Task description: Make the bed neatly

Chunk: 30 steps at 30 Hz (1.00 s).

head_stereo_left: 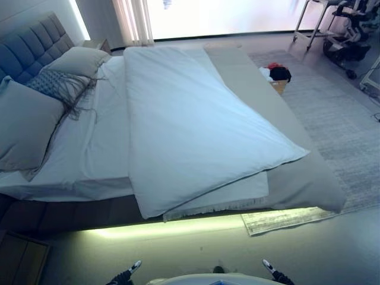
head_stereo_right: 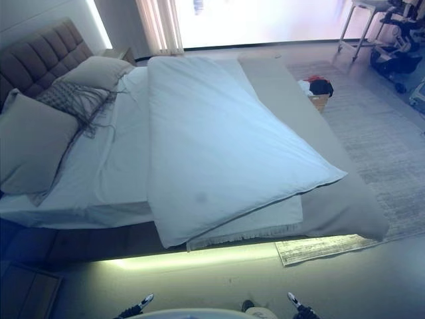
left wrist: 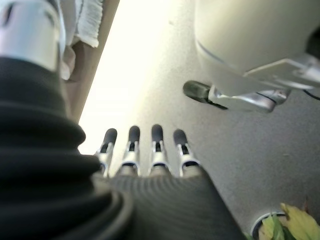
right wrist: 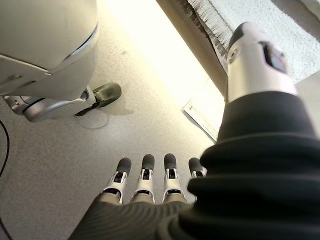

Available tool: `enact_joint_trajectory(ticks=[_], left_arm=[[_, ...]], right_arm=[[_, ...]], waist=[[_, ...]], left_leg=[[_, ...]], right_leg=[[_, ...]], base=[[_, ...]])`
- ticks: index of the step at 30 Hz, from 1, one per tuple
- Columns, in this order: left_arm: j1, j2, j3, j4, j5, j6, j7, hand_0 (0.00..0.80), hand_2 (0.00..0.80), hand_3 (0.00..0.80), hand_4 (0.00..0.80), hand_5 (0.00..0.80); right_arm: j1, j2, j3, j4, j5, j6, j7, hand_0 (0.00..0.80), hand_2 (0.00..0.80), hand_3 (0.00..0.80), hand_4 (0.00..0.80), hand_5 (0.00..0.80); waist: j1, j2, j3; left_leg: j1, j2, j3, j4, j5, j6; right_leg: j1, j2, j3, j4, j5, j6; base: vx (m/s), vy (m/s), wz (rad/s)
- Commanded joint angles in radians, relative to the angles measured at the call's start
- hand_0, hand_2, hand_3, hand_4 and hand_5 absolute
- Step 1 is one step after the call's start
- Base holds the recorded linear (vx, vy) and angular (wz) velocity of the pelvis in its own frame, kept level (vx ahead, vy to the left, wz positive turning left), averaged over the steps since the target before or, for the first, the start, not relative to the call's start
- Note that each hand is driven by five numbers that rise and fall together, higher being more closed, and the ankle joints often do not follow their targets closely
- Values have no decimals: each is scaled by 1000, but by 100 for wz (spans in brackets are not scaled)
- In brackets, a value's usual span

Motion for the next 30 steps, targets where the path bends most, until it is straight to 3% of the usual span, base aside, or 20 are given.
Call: enact_joint_trajectory(ticks=[1, 2, 4, 8, 9, 12, 19, 26, 28, 30], left_arm=[[-53, 12, 63, 68, -22, -16, 9, 0, 0, 0, 0, 0], [-52, 10, 68, 68, -21, -21, -3, 0, 0, 0, 0, 0], [-50, 2, 67, 66, -26, -24, -18, 0, 0, 0, 0, 0], [-35, -3, 71, 62, -47, -30, -32, 0, 0, 0, 0, 0], [-32, 0, 70, 63, -49, -30, -33, 0, 0, 0, 0, 0], [-26, -3, 76, 67, -38, -33, -23, 0, 0, 0, 0, 0], [-22, 13, 97, 84, -21, -40, -21, 0, 0, 0, 0, 0], [-50, 32, 73, 48, 33, -52, -46, 0, 0, 0, 0, 0], [-60, 38, 56, 38, 63, -57, -58, 0, 0, 0, 0, 0], [-65, 50, 28, 22, 80, -54, -75, 0, 0, 0, 0, 0]], right_arm=[[-108, -19, 1, 72, -16, -2, -2, 0, 0, 0, 0, 0], [-111, -25, 4, 56, -27, 5, -8, 0, 0, 0, 0, 0], [-117, -38, 7, 43, -44, 13, -18, 0, 0, 0, 0, 0], [-127, -59, 5, 47, -62, 10, -4, 0, 0, 0, 0, 0], [-128, -61, 6, 48, -56, 15, -4, 0, 0, 0, 0, 0], [-118, -65, 2, 60, -55, 16, 5, 0, 0, 0, 0, 0], [-89, -46, -32, 73, -68, -16, 43, 0, 0, 0, 0, 0], [-106, -31, -31, 3, 67, 2, 178, 0, 0, 0, 0, 0], [-113, -23, -28, -22, 124, 8, 221, 0, 0, 0, 0, 0], [-118, -12, -16, -52, 157, 14, 255, 0, 0, 0, 0, 0]], waist=[[5, -55, 40], [15, -59, 64], [31, -47, 94], [51, -19, 120], [65, -9, 120], [86, -13, 114], [88, -25, 68], [109, -41, 36], [113, -44, 25], [108, -50, 17]], left_leg=[[-86, -72, -5, 185, -2, 33], [-168, -70, -4, 311, 53, 11], [-289, -57, -19, 374, 154, -18], [-330, -21, -4, 237, 258, -41], [-350, 4, -11, 154, 318, -54], [-367, 24, -10, 60, 357, -66], [-311, 9, 52, 81, 223, -33], [-346, -6, 56, 171, 170, -7], [-353, -16, 56, 184, 155, 13], [-331, -37, 51, 169, 144, 48]], right_leg=[[42, -33, -28, 62, -21, 36], [42, -35, -38, 84, -30, 21], [49, -23, -24, 115, -49, 9], [90, 5, 10, 118, -82, 10], [120, 22, 24, 106, -95, 6], [184, 23, 50, 78, -116, 2], [248, -63, 4, 73, -141, 40], [278, -121, -13, 102, -161, 72], [282, -133, -9, 142, -181, 86], [215, -163, -15, 292, -109, 124]], base=[[3, -66, -7], [-33, -50, -9], [38, 23, -20], [189, 76, -43], [258, 72, -27], [313, 95, -38], [231, 134, -6], [212, 133, 2], [196, 109, 7], [165, 86, 6]])
